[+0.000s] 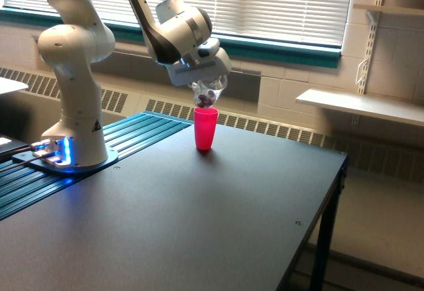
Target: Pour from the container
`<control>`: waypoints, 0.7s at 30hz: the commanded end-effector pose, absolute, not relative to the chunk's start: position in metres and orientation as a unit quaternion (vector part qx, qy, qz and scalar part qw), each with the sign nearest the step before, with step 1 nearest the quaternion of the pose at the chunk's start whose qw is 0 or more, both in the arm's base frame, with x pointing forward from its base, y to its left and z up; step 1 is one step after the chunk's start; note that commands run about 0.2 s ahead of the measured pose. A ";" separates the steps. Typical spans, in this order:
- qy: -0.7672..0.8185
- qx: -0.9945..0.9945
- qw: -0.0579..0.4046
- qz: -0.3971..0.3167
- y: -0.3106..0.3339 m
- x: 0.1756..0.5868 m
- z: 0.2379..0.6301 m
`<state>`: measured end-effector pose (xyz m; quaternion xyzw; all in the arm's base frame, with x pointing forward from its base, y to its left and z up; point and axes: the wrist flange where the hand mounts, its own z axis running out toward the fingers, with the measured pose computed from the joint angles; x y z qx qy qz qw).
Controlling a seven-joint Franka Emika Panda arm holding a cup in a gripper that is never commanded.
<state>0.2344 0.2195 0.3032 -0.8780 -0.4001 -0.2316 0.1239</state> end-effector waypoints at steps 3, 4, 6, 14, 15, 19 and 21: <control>-0.402 -0.875 0.103 -0.248 0.243 0.208 0.297; -0.401 -0.875 0.099 -0.251 0.242 0.209 0.296; -0.398 -0.875 0.089 -0.260 0.241 0.211 0.295; -0.356 -0.891 0.084 -0.269 0.239 0.223 0.296; -0.350 -0.893 0.085 -0.270 0.239 0.225 0.297; -0.310 -0.903 0.084 -0.284 0.238 0.238 0.302; -0.289 -0.909 0.086 -0.288 0.237 0.244 0.304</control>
